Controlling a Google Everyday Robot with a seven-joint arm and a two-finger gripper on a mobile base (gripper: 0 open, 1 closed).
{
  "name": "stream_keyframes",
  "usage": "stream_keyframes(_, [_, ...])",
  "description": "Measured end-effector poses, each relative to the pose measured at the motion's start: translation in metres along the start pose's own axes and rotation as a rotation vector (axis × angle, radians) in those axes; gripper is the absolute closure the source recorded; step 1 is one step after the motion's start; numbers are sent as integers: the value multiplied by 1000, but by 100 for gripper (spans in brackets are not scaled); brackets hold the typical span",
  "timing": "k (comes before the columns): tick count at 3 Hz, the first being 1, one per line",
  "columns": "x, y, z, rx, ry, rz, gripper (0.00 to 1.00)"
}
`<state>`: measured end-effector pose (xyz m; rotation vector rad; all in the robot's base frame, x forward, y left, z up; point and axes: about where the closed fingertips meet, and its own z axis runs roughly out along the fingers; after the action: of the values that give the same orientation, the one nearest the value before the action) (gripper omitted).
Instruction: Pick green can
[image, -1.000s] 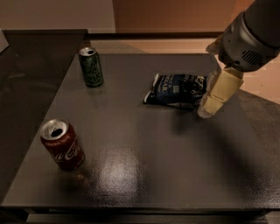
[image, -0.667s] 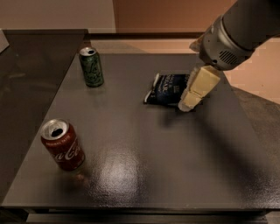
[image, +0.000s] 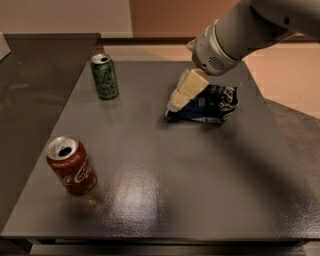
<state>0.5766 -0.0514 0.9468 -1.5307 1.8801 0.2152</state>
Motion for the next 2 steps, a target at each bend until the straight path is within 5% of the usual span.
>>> stream_keyframes(2, [-65, -17, 53, -22, -122, 11, 0])
